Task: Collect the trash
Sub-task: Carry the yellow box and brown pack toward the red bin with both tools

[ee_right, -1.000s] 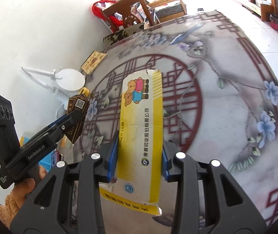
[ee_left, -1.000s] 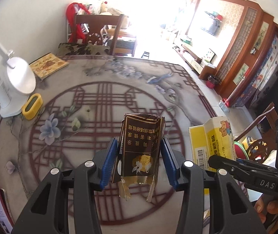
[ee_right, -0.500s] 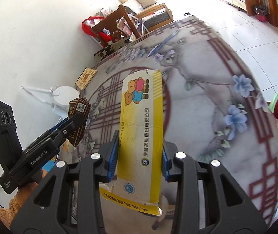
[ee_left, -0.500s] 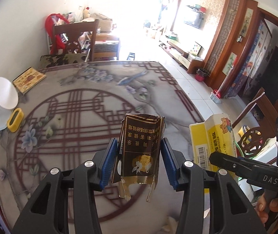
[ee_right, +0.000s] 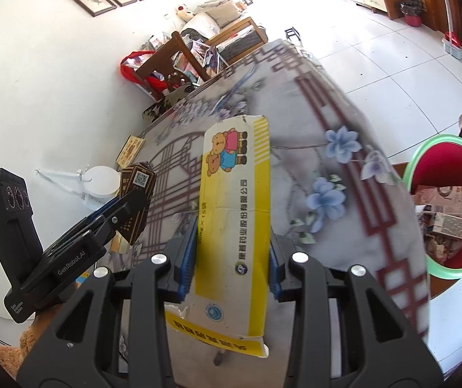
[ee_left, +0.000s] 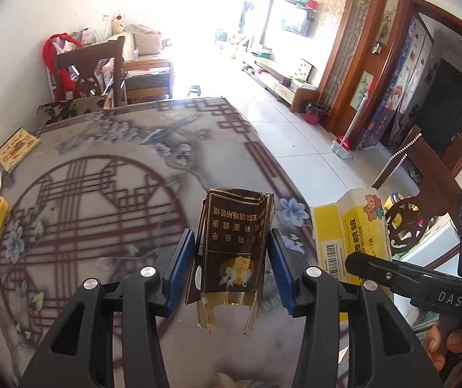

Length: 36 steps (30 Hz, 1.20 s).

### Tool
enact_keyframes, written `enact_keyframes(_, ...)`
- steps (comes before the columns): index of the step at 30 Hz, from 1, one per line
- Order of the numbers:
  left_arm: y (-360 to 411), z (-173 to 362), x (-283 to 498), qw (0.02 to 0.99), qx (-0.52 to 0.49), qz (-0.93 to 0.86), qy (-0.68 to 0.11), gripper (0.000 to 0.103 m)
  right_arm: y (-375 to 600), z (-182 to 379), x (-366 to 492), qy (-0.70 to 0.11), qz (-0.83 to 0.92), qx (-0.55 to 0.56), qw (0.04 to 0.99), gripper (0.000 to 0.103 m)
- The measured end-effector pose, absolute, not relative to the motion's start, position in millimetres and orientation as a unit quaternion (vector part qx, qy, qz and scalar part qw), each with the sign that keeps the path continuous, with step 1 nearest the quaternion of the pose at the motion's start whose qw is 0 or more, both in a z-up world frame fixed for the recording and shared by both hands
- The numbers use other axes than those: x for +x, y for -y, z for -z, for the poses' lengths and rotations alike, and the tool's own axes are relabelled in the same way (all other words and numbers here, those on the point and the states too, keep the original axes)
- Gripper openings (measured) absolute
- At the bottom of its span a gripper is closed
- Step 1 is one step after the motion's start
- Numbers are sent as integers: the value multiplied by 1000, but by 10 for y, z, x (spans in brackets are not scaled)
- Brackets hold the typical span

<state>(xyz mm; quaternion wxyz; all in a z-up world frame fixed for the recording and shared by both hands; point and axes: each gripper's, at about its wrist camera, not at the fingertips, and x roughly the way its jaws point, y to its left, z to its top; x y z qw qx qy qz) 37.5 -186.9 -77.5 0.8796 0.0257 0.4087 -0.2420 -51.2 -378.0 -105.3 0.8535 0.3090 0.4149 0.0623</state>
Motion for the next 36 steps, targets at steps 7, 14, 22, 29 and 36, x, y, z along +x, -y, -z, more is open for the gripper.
enact_keyframes(7, 2131, 802, 346, 873, 27, 250, -419, 44, 4072, 1087, -610, -409, -58, 320, 852, 36)
enact_keyframes(14, 2412, 809, 316, 866, 41, 261, -425, 44, 4314, 1116, -698, -399, -52, 339, 850, 36)
enact_keyframes(22, 2704, 846, 252, 857, 56, 278, -431, 44, 4577, 1179, -825, -392, -40, 362, 845, 36)
enact_keyframes(29, 2874, 870, 214, 852, 63, 286, -434, 44, 4738, 1215, -883, -391, -33, 370, 842, 36)
enact_keyframes(36, 2974, 893, 204, 849, 69, 287, -438, 44, 4832, 1234, -898, -390, -29, 375, 840, 36)
